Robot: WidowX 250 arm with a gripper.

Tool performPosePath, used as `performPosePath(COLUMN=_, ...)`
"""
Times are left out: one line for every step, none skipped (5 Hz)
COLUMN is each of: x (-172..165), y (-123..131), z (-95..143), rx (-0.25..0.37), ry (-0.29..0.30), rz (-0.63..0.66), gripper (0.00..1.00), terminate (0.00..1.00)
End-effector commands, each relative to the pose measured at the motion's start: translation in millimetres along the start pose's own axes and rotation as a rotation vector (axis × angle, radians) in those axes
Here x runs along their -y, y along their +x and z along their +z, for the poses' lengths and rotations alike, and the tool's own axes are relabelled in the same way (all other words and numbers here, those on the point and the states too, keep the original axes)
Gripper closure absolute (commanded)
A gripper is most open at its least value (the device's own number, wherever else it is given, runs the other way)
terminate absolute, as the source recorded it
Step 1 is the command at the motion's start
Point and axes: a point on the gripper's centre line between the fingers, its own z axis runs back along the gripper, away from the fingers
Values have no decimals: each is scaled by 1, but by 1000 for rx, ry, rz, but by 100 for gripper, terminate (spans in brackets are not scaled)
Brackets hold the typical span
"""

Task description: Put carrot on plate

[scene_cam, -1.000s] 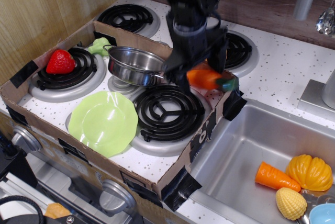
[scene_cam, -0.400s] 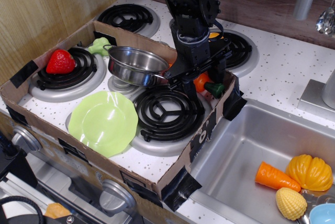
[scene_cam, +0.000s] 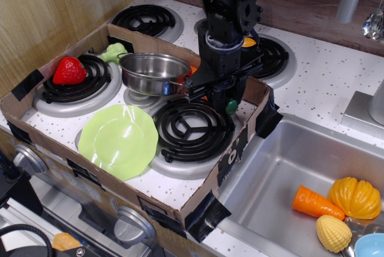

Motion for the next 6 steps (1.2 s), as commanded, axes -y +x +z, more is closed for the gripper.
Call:
performPosePath(x=1, y=35, z=82, rx=73, ry=-19, rz=-85, gripper=100, terminate=0)
performPosePath(x=-23, y=46, z=115, rx=18, ry=-63, rz=-195, gripper=100, terminate=0)
performPosePath(x=-60, y=50, z=125, rx=78, ry=-123, rz=-250, gripper=100, terminate=0)
performPosePath(x=-100, y=37, z=105, rx=198, ry=-196, rz=-130, gripper=100, terminate=0)
performPosePath(x=-118, y=27, z=85, rx=234, ry=-200, rz=129, gripper=100, terminate=0)
performPosePath(x=-119, y=20, z=72, rx=254, ry=-225, rz=273, gripper=100, terminate=0)
